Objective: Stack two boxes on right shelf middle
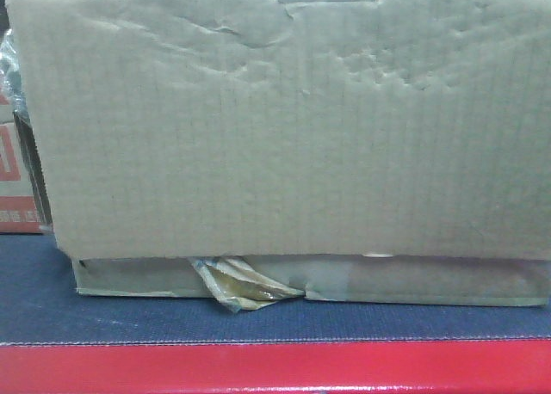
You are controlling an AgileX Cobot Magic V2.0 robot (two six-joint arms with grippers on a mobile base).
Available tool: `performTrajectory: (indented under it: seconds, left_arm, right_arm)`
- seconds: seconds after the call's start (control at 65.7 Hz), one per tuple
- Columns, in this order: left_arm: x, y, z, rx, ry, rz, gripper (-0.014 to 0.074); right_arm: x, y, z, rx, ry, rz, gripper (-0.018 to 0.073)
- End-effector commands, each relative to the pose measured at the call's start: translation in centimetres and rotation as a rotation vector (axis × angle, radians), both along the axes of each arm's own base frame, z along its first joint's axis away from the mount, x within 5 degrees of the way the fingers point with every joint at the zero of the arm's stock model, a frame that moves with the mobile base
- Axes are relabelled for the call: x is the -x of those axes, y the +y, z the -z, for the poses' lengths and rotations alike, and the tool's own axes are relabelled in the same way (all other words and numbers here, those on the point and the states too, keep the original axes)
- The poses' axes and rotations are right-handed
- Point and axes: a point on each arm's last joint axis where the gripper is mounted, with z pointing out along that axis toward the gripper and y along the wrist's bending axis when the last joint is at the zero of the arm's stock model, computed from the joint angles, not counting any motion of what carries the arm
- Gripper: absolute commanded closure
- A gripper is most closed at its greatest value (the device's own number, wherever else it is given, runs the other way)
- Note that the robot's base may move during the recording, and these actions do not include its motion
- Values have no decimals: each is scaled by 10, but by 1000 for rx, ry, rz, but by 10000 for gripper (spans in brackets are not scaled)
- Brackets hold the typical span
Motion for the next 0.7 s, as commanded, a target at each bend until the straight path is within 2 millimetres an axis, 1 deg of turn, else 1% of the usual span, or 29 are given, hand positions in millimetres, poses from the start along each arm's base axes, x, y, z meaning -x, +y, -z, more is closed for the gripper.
performTrajectory:
  seconds: [0.0,0.107,0.137,0.167,0.411,0.548,0.624,0.685]
  left_arm:
    - [-6,2,6,8,23,7,451]
    - [-10,5,15,-4,54,-2,261]
    - [-12,7,19,-5,70,-20,234]
    - [-13,9,21,-15,82,-34,228]
    - [-26,15,50,-34,165,-53,260]
    - [-32,16,60,-25,179,-53,287]
    - [-34,16,64,-23,188,-53,333]
    - [-34,16,66,-21,198,-51,421]
  right_arm:
    - [0,0,-2,2,-21,-2,721]
    - [0,0,-2,2,-21,-2,721]
    - [0,0,-2,2,-21,-2,721]
    - [0,0,-2,2,-21,-2,721]
    - [0,0,-2,2,-21,-2,721]
    - [0,0,-2,2,-21,-2,721]
    - [0,0,-2,2,-21,-2,721]
    - [0,0,-2,2,-21,-2,721]
